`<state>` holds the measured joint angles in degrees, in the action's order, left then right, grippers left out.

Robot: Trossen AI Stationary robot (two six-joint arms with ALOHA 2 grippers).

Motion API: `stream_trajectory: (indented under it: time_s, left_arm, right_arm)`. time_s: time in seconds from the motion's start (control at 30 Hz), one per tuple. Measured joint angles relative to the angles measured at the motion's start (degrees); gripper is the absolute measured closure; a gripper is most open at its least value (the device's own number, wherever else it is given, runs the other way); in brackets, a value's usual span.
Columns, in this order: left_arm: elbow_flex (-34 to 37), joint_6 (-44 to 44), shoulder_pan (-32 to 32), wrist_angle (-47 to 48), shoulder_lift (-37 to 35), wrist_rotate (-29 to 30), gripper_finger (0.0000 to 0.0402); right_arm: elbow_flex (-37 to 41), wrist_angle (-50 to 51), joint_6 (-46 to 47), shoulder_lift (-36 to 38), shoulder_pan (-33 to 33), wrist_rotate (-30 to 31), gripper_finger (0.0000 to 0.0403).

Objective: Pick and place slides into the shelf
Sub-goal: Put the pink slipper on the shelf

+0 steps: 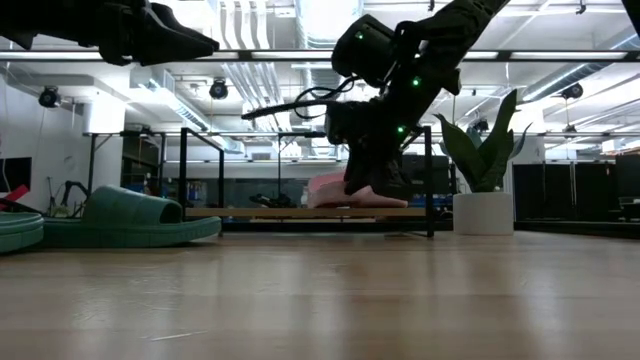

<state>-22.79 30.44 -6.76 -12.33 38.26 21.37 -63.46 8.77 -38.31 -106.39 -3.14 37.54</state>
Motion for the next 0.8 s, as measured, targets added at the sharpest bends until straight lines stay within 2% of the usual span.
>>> stream_trajectory:
  time_s: [0.2,0.33,0.8]
  left_arm:
    - [0.0,0.0,0.0,0.01,0.02,0.0,0.0162]
    - [0.02,0.0,0.0,0.02,0.07,0.0,0.0162]
    - [0.07,-0.02,0.01,0.0,0.07,0.0,0.0162]
  right_arm:
    - [-1.65,-1.94,3.09,-0.05,0.0,0.46,0.0371]
    - [-2.57,-2.18,4.79,-0.05,0.0,5.99,0.0373]
    - [-2.69,-2.26,5.28,-2.08,-0.64,7.17,0.0375]
